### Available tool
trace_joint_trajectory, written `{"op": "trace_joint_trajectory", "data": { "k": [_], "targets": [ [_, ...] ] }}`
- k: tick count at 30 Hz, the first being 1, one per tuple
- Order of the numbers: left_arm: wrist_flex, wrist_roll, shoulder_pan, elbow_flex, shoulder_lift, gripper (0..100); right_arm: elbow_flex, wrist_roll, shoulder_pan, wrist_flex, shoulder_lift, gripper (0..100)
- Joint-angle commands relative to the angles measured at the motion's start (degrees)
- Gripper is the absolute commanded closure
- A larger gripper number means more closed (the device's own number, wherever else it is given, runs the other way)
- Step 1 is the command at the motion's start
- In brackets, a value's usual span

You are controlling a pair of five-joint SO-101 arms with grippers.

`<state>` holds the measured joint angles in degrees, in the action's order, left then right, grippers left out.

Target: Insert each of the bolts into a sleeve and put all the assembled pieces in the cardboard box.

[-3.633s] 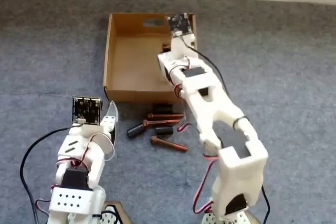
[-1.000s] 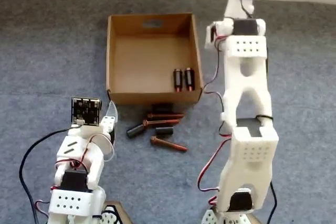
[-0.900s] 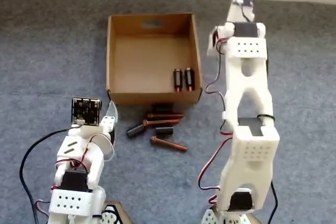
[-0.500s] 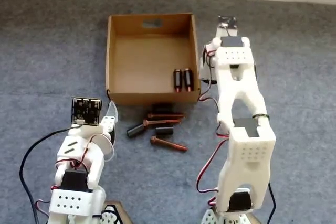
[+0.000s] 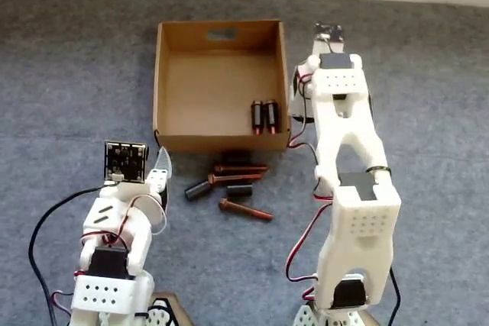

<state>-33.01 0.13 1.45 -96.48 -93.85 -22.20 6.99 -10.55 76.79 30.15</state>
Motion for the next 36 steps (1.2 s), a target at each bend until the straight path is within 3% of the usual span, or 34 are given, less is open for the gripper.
{"op": "trace_joint_trajectory", "data": {
  "k": [1,10,18,24,36],
  "targets": [
    [-0.1,-0.5,-0.7,-1.2,-0.7,90,-0.3,0.6,-3.2,-0.7,-0.7,99.2],
    [-0.1,-0.5,-0.7,-1.2,-0.7,90,-0.4,0.9,-6.8,-3.0,-0.7,99.2],
    [-0.1,-0.5,-0.7,-1.2,-0.7,90,-3.5,3.4,-0.4,-2.8,-0.9,99.2],
    [-0.1,-0.5,-0.7,-1.2,-0.7,90,-14.5,3.5,5.6,6.1,-1.0,99.2],
    [-0.1,-0.5,-0.7,-1.2,-0.7,90,-39.3,3.4,4.6,24.4,-1.5,99.2]
  ]
}}
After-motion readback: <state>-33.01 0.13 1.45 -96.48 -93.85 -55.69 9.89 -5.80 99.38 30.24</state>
